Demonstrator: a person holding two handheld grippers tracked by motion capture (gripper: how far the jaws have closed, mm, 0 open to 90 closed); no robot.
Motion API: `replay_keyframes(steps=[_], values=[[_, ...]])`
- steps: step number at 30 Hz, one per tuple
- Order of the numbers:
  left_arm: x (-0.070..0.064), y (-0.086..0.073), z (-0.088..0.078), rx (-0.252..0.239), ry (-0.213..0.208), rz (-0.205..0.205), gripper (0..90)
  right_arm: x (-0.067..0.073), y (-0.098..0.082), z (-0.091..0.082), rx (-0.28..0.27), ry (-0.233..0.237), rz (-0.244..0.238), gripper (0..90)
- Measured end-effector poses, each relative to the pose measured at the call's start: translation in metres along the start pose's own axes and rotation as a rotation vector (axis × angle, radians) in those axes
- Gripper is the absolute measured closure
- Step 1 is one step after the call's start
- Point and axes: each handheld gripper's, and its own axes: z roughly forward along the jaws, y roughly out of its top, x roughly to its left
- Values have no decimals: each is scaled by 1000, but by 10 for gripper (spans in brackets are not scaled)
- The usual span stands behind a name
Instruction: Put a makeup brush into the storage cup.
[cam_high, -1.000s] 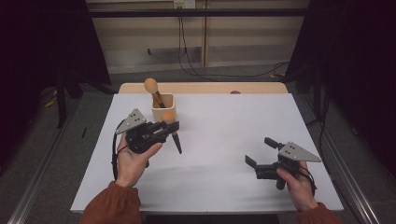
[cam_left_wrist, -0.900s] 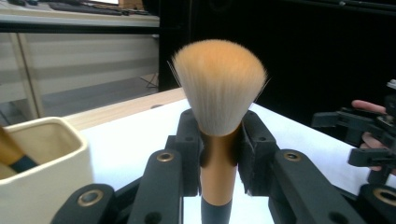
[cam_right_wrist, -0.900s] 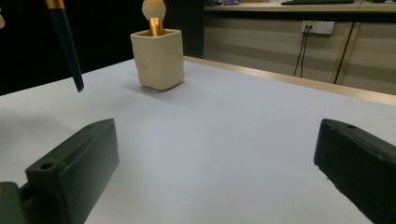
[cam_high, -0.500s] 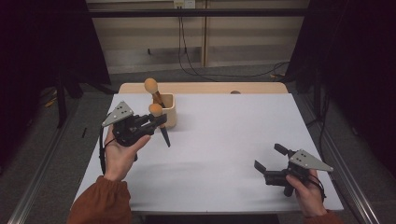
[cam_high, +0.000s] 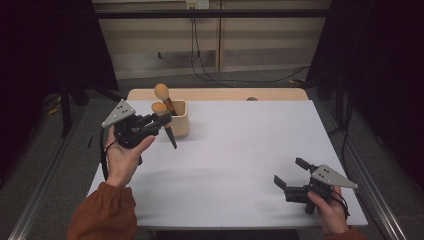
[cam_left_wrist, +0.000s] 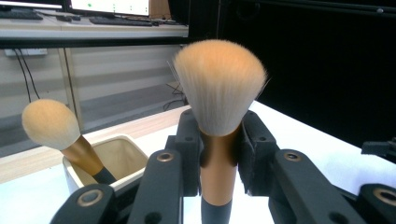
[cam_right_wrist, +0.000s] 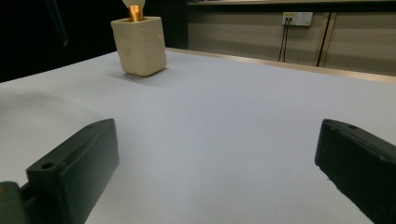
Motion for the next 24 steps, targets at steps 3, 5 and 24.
replay_keyframes(steps=[3, 5, 24], values=[[7, 2, 5, -7, 10, 0, 725, 1, -1, 1, 0, 7, -6, 0], [10, 4, 8, -6, 19, 0, 725, 1, -1, 1, -3, 6, -4, 0], [35, 38, 35, -35, 101, 1, 725, -1, -2, 0, -8, 13, -5, 0]])
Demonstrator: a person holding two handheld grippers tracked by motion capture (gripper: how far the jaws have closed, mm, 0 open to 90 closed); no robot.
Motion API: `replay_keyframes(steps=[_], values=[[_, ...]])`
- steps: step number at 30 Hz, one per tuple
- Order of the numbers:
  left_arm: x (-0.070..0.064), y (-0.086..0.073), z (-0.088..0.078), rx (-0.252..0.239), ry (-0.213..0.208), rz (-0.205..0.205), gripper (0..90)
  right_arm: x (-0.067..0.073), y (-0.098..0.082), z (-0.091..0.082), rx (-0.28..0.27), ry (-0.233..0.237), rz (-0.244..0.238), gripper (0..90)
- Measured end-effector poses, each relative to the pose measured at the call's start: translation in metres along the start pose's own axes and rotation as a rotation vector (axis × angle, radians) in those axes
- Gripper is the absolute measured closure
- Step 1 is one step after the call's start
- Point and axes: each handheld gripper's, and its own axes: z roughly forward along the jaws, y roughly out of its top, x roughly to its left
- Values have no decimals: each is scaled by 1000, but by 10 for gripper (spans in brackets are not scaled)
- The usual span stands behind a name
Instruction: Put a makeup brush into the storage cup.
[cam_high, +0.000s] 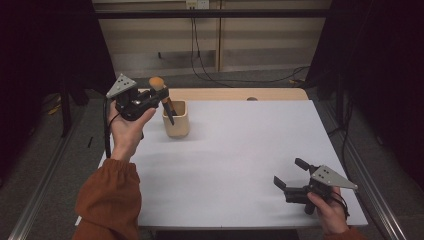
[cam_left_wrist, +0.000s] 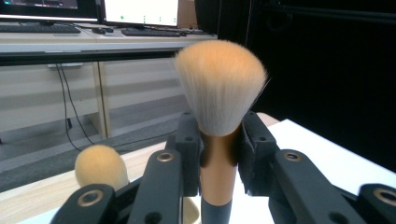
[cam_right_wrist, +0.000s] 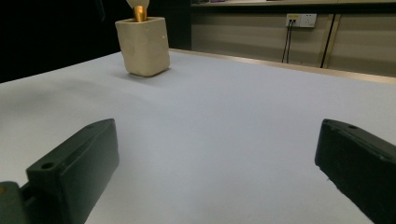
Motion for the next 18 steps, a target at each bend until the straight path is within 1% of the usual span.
replay_keyframes(steps=[1, 2, 5, 8, 11, 12, 13, 14, 16, 18], values=[[1, 1, 2, -7, 8, -5, 725, 0, 0, 0, 1, -1, 3, 0], [2, 1, 3, -13, 7, -11, 725, 0, 0, 0, 1, -2, 3, 0], [6, 3, 7, -16, 16, -8, 725, 0, 0, 0, 2, -1, 1, 0], [10, 6, 11, -20, 24, -16, 725, 0, 0, 0, 2, 0, -1, 0], [14, 10, 13, -30, 28, -15, 725, 0, 0, 0, 1, 1, -1, 0], [15, 12, 13, -33, 25, -12, 725, 0, 0, 0, 2, 2, -2, 0], [16, 13, 14, -46, 17, -14, 725, 0, 0, 0, 2, 1, 0, 0], [17, 14, 14, -51, 13, -5, 725, 0, 0, 0, 2, 1, 2, 0], [18, 14, 16, -51, 19, -5, 725, 0, -1, 0, 2, 4, 1, 0], [19, 13, 18, -51, 16, -4, 725, 0, -1, 0, 1, 3, 5, 0]])
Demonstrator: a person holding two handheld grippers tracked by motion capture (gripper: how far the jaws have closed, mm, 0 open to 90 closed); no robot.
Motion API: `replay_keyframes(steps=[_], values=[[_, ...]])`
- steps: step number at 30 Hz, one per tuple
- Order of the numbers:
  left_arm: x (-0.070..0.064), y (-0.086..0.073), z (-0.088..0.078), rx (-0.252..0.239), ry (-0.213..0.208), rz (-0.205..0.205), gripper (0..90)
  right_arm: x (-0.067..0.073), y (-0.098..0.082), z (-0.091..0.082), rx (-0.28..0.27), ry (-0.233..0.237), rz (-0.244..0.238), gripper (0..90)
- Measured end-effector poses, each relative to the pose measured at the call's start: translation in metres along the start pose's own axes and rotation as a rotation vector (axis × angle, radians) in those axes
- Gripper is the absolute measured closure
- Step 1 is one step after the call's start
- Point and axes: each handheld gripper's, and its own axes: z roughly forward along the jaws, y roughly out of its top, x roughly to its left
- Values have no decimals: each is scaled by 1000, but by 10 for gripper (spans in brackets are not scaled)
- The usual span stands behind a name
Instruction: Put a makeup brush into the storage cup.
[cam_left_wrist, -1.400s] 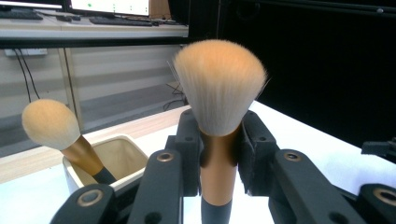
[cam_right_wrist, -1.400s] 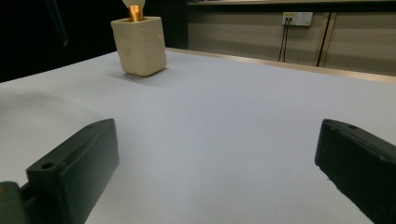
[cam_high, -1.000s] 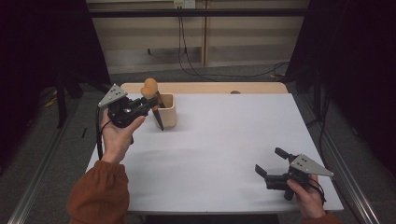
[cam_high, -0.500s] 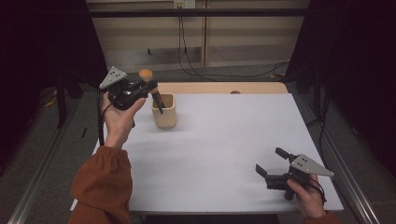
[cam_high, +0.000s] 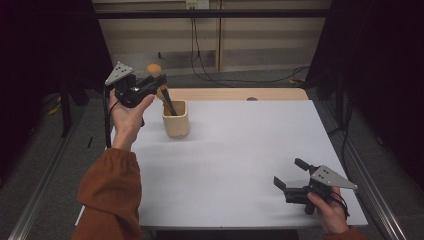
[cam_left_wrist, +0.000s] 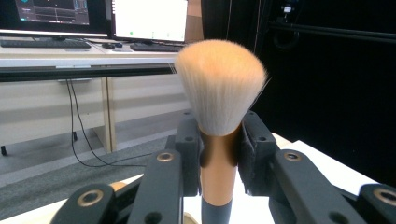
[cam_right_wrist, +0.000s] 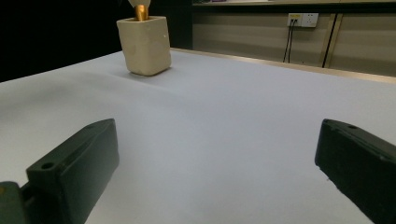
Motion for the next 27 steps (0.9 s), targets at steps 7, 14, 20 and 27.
replay_keyframes(steps=[7, 14, 20, 27], values=[[0, -4, 7, 1, -1, 12, 725, 0, 0, 0, 4, 2, 0, 0], [0, -10, 15, 14, 3, 16, 725, 0, 0, 0, 4, 2, -3, 0], [-1, -14, 22, 17, -1, 12, 725, 0, 0, 0, 3, 1, -8, 0], [5, -18, 27, 36, 26, 3, 724, 0, 0, 0, 1, 3, -11, 0]])
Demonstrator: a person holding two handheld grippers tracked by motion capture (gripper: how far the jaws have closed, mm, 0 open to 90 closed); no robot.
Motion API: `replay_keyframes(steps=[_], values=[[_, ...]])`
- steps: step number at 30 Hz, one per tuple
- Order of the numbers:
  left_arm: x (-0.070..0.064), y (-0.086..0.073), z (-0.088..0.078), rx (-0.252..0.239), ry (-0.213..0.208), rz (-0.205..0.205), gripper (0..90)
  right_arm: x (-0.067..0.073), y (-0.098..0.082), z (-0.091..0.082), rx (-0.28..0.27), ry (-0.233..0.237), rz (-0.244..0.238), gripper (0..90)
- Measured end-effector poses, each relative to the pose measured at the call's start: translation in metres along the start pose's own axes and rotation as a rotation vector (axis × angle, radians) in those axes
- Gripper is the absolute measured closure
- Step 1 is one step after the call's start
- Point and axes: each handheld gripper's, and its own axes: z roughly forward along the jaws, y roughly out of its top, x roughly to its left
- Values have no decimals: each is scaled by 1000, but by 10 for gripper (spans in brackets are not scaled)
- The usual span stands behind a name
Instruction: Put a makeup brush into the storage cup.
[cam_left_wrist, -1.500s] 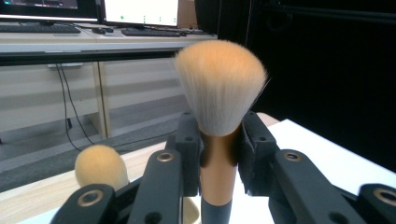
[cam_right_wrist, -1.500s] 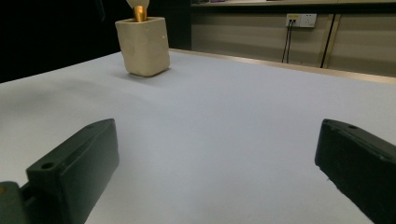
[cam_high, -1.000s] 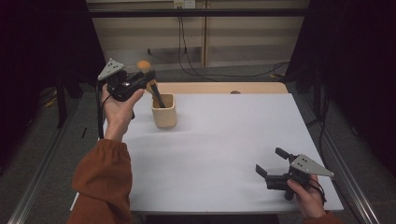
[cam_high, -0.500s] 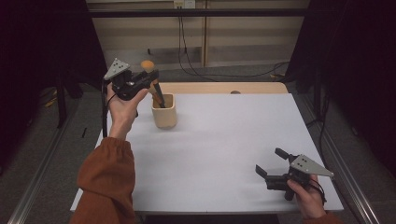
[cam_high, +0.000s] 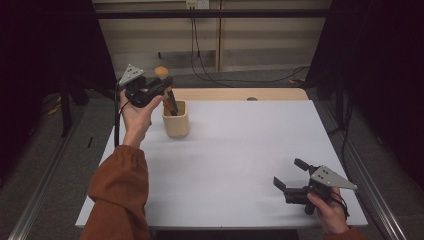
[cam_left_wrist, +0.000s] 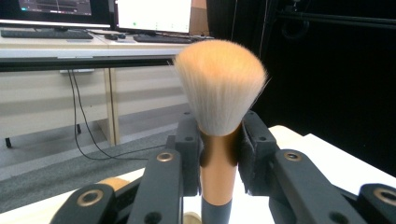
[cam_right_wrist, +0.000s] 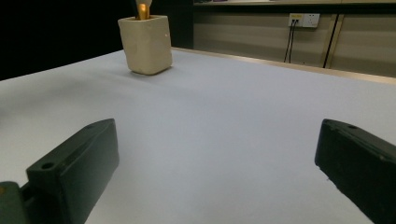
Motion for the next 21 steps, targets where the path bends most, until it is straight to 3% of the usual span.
replay_keyframes(steps=[5, 8, 21], values=[[3, -4, 7, 20, 4, -18, 724, 0, 0, 0, -2, 3, -8, 0], [2, -8, 10, 39, 4, -1, 724, 0, 0, 0, -5, 3, -12, 0], [4, -25, 15, 74, -4, -20, 723, 1, 0, 0, -1, 7, -15, 0]])
